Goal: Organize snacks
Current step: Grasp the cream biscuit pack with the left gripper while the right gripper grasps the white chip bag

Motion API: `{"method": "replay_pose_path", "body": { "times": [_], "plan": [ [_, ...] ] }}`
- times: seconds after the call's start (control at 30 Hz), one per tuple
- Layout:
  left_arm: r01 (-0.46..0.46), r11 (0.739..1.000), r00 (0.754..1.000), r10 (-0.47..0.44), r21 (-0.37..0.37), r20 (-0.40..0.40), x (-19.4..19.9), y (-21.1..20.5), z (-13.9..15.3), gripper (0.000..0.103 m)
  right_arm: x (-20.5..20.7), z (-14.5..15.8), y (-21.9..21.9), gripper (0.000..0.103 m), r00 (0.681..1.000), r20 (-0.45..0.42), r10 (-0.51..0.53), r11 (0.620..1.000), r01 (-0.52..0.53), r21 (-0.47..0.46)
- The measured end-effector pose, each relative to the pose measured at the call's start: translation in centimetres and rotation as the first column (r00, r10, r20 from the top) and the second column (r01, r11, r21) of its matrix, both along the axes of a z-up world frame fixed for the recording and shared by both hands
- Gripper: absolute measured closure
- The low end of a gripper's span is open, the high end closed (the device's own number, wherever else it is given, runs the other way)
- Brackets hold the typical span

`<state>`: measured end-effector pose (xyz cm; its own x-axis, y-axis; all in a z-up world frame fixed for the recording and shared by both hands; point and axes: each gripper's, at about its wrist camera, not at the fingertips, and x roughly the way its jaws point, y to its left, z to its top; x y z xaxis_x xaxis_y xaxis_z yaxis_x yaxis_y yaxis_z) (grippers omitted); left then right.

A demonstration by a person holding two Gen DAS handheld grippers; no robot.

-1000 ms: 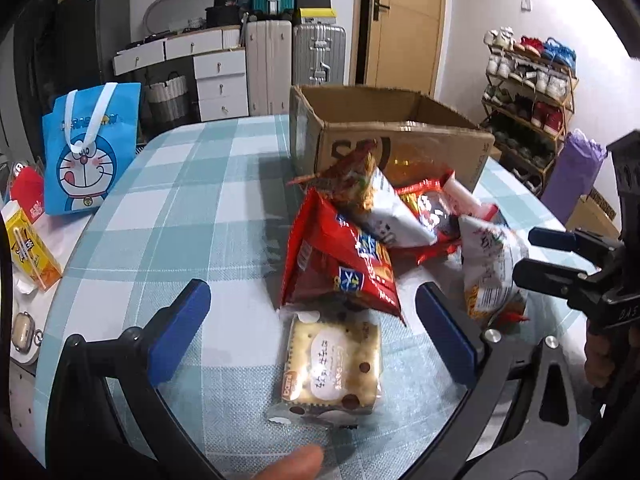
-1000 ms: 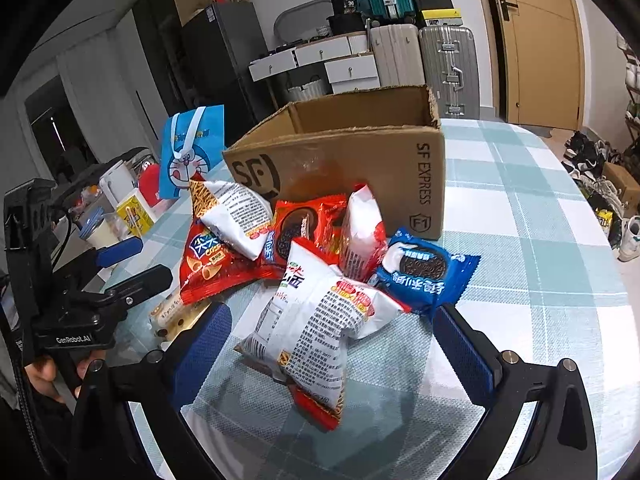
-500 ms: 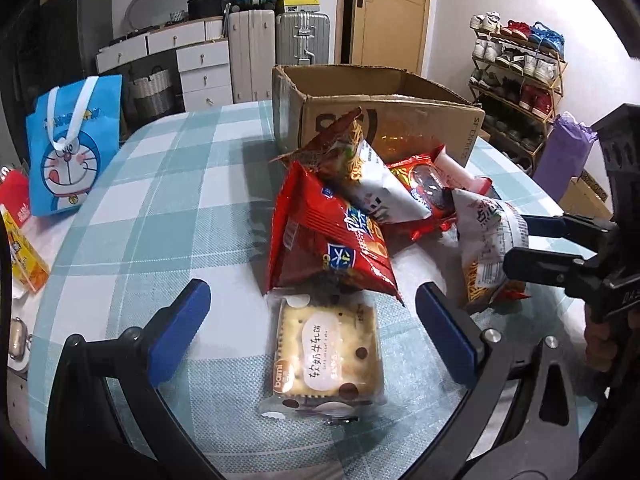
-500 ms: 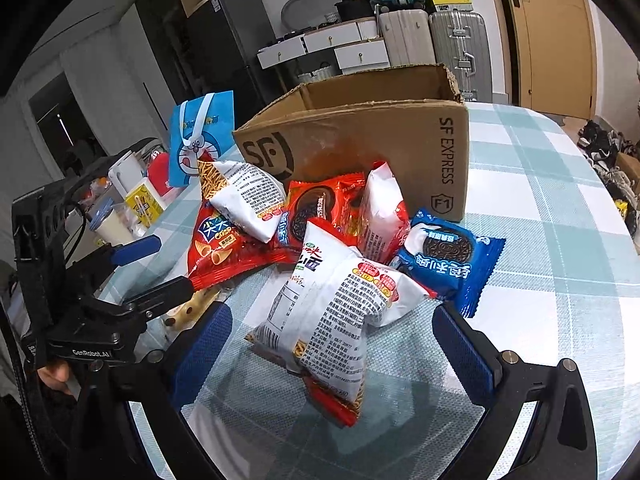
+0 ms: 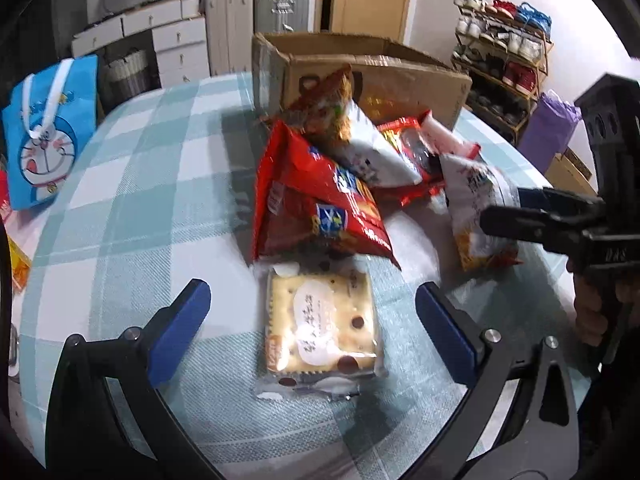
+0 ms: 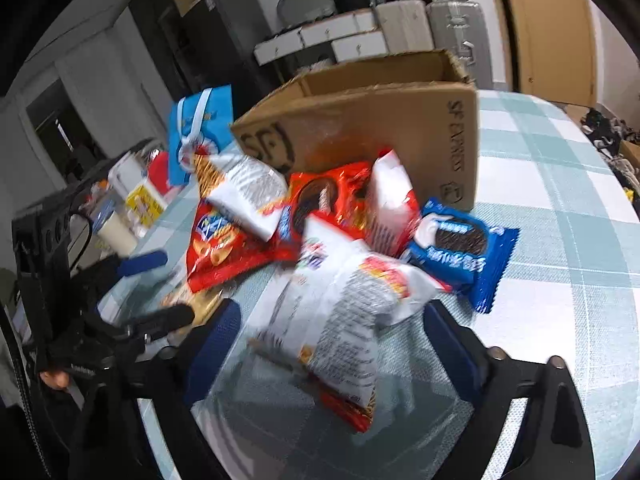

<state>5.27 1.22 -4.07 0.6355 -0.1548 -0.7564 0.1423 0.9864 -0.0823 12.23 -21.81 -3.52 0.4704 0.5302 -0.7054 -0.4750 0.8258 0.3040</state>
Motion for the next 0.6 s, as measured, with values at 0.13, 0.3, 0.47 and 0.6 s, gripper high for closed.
{"method": "replay_pose_path", "body": {
  "times": [0.13, 0.3, 0.47, 0.6],
  "plan": [
    [0.011, 1.0, 1.0, -0.01, 0.009, -0.024, 0.1, -0.4, -0.5, 0.001, 0.2, -0.2, 0.0, 0.016, 1.0, -0.02, 0.002, 1.0, -0.002, 0.002],
    [0.01, 1.0, 0.998, -0.01, 0.006, -0.056, 0.4, -0.3, -1.2, 0.006, 0.1, -0.2, 0.2, 0.017, 1.0, -0.024, 0.002, 1.0, -0.002, 0.0],
    [0.0, 1.0, 0.997, 0.0, 0.005, -0.08, 0.7, 0.0, -1.8, 0.018, 0.4, -0.5, 0.1, 0.017, 0.999, -0.032, -0.008, 1.0, 0.009, 0.006],
    [-0.005, 1.0, 0.997, 0.007, 0.024, -0.071, 0.8, 0.1, -1.8, 0.032, 0.8, -0.8, 0.0, 0.022, 0.999, -0.052, -0.013, 1.0, 0.014, 0.013]
  ]
}}
